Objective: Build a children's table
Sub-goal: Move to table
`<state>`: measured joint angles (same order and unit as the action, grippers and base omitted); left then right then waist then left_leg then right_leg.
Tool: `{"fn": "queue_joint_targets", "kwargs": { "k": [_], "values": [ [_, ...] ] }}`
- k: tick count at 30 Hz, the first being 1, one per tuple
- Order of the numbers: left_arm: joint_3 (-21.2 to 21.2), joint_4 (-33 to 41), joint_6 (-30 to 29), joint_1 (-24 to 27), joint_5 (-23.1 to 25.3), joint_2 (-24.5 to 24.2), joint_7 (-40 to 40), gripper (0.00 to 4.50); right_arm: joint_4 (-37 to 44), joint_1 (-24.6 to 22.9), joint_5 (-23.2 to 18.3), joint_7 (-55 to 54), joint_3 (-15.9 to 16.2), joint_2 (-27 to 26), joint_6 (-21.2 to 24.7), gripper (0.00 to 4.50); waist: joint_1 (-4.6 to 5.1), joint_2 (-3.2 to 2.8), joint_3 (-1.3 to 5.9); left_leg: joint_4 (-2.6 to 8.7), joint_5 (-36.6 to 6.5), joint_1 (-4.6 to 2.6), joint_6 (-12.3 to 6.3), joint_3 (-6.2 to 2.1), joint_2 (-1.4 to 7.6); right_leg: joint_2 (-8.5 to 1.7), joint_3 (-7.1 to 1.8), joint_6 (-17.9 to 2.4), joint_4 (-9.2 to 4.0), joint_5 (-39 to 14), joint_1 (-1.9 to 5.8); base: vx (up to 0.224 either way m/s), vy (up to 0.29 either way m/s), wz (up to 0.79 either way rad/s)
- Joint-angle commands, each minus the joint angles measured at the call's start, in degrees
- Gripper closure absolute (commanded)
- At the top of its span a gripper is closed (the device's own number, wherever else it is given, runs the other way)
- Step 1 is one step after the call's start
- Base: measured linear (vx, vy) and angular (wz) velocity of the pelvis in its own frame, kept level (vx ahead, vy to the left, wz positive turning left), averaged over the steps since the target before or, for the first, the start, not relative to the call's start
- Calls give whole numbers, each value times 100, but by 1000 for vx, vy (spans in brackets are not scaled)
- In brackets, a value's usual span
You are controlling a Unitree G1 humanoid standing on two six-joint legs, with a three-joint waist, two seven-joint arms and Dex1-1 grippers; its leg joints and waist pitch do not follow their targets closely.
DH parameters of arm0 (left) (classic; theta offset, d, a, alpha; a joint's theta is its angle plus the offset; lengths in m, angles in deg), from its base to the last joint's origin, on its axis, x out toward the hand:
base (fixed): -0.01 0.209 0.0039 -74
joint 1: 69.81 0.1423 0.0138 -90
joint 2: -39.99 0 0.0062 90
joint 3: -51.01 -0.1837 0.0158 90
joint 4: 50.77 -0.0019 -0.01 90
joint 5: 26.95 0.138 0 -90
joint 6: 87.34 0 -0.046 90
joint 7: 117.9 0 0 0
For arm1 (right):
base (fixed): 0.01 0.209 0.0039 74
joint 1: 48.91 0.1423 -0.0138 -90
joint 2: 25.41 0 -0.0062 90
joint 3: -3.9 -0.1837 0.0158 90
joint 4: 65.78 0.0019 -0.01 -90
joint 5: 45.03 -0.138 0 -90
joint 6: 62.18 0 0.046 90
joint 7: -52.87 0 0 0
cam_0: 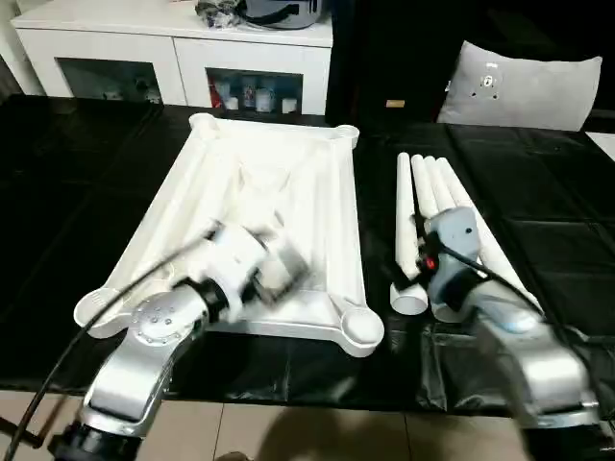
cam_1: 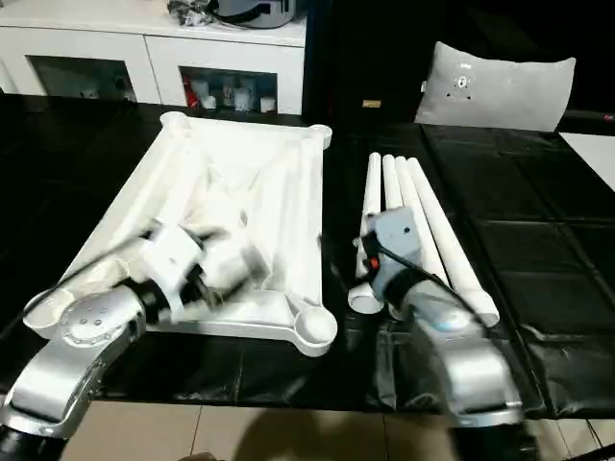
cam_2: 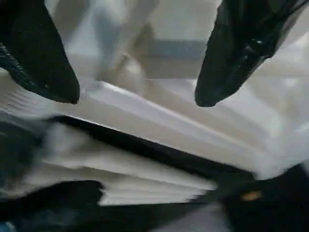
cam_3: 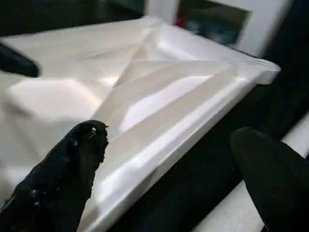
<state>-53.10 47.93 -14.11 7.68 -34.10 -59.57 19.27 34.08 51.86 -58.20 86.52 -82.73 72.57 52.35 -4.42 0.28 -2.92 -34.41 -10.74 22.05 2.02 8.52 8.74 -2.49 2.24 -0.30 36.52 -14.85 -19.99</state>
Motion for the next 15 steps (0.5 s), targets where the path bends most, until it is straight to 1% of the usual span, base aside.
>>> {"fn": "queue_joint_targets", "kwargs": {
  "k": [1, 2, 3, 4, 5, 6, 7, 8, 9, 11, 12, 13, 15],
  "values": [
    [-158, -4, 34, -78, -117, -80, -357, 48, 139, 5, -52, 267, 39, 168, 101, 0, -27, 8, 277, 457, -856, -125, -127, -128, 454, -610, -310, -1042, -443, 63, 140, 0, 0, 0],
    [-219, -2, 12, -93, -125, -140, -481, 69, 149, -13, -59, 347, 47, 254, 117, 0, -33, 9, 282, 448, -777, -123, -155, -126, 457, -617, -307, -1072, -436, 124, 139, 0, 0, 0],
    [-362, -33, -29, -137, -123, -268, -795, 76, 234, -69, -142, 560, 47, 420, 216, 0, -30, 19, 283, 444, -755, -119, -174, -120, 453, -609, -306, -1087, -433, 141, 141, 0, 0, 0],
    [-362, -33, -29, -137, -123, -268, -795, 76, 234, -69, -142, 560, 47, 420, 216, 0, -47, 8, 288, 437, -750, -129, -199, -118, 455, -610, -304, -1101, -433, 121, 140, 0, 0, 0],
    [-446, -89, -34, -175, -112, -334, -990, 94, 353, -134, -243, 745, 60, 537, 313, 0, -55, 4, 283, 437, -751, -125, -219, -111, 454, -608, -305, -1112, -437, 108, 138, 0, 0, 0],
    [-470, -114, -29, -190, -108, -351, -1043, 94, 407, -163, -288, 812, 69, 578, 360, 0, -71, 2, 279, 439, -777, -133, -219, -110, 464, -611, -306, -1112, -446, 59, 131, 0, 0, 0],
    [-519, -196, 70, -229, -62, -377, -1098, 94, 490, -209, -355, 937, 101, 655, 378, 0, -77, -2, 284, 438, -799, -137, -217, -110, 468, -613, -305, -1112, -444, 39, 131, 0, 0, 0],
    [-615, -357, 202, -307, 14, -416, -1204, 105, 599, -276, -411, 1090, 167, 780, 409, 0, -85, 0, 279, 445, -880, -141, -219, -113, 471, -610, -304, -1091, -465, -65, 130, 0, 0, 0],
    [-673, -420, 242, -344, 41, -447, -1285, 122, 642, -304, -426, 1152, 201, 842, 426, 0, -86, -1, 285, 442, -893, -147, -207, -114, 475, -611, -305, -1103, -455, -66, 128, 0, 0, 0],
    [-732, -484, 277, -384, 60, -482, -1409, 138, 692, -344, -427, 1231, 245, 909, 423, 0, -89, -17, 280, 459, -945, -145, -172, -122, 485, -623, -303, -1105, -459, -139, 124, 0, 0, 0],
    [-790, -531, 281, -427, 43, -513, -1564, 145, 760, -386, -468, 1291, 265, 949, 501, 0, -82, -28, 278, 463, -982, -146, -129, -119, 484, -630, -305, -1151, -461, -174, 123, 0, 0, 0],
    [-790, -531, 281, -427, 43, -513, -1564, 145, 760, -386, -468, 1291, 265, 949, 501, 0, -91, -27, 281, 461, -998, -154, -120, -116, 485, -624, -303, -1156, -463, -188, 119, 0, 0, 0],
    [-879, -690, 337, -550, 130, -499, -1621, 172, 848, -418, -517, 1338, 287, 978, 643, 0, -84, -25, 287, 456, -976, -148, -126, -116, 482, -622, -302, -1186, -453, -100, 124, 0, 0, 0]
  ]
}}
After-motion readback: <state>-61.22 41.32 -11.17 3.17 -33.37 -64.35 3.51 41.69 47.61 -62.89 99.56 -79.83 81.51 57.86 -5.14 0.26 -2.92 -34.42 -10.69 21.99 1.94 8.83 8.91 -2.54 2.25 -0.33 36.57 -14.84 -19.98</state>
